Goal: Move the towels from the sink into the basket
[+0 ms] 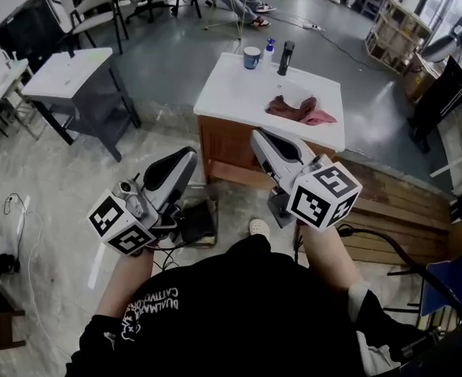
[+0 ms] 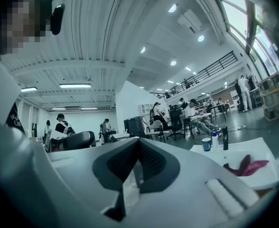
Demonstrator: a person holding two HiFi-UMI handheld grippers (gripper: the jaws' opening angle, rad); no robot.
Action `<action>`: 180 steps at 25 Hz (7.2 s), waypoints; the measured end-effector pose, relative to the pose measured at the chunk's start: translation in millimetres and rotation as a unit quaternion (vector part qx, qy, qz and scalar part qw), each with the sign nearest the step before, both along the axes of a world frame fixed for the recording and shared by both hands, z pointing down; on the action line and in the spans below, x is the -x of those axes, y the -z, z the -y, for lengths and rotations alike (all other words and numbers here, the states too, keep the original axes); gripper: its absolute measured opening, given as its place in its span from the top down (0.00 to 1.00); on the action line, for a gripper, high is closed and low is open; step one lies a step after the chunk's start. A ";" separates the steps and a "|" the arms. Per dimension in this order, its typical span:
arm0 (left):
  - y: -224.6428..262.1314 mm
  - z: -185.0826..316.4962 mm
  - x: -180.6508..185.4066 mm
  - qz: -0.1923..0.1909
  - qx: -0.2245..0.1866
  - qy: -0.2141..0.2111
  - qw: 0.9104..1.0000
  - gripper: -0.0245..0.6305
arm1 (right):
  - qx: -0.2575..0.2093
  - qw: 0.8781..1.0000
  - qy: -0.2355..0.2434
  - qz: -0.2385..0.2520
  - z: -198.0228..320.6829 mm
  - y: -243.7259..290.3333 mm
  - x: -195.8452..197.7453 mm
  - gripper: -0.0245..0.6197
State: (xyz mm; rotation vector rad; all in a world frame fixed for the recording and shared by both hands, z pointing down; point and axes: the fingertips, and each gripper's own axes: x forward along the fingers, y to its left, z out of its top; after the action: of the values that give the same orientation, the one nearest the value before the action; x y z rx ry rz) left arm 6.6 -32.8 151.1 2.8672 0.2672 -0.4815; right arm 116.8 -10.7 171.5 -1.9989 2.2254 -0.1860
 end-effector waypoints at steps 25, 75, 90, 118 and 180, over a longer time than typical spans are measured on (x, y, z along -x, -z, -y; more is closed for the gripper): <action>-60.9 34.9 -366.1 0.092 0.027 -0.046 0.994 0.96 | 0.055 0.992 -0.111 0.011 2.5 -41.5 -384.7 0.95; -164.1 79.2 -431.3 0.239 0.065 0.042 0.968 0.96 | 0.391 0.915 -0.094 -0.029 -0.6 -274.7 -535.6 0.93; -152.5 68.0 -318.1 0.200 0.094 0.095 0.971 0.96 | 0.250 0.954 -0.148 -0.072 17.1 -172.8 -462.7 0.93; -118.7 24.8 -94.8 0.159 0.079 0.166 0.970 0.96 | 0.053 0.996 -0.072 -0.002 -3.5 -27.4 -222.2 0.93; -310.1 123.1 84.3 0.198 0.285 0.406 0.845 0.96 | 0.295 0.882 0.367 -0.012 171.4 -289.2 94.6 0.93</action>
State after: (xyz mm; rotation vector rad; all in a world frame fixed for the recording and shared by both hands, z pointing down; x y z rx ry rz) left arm -77.7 -155.9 461.2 2.2637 -1.0175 -0.0431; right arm 22.2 -182.1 460.7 -1.1863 3.0961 -1.0261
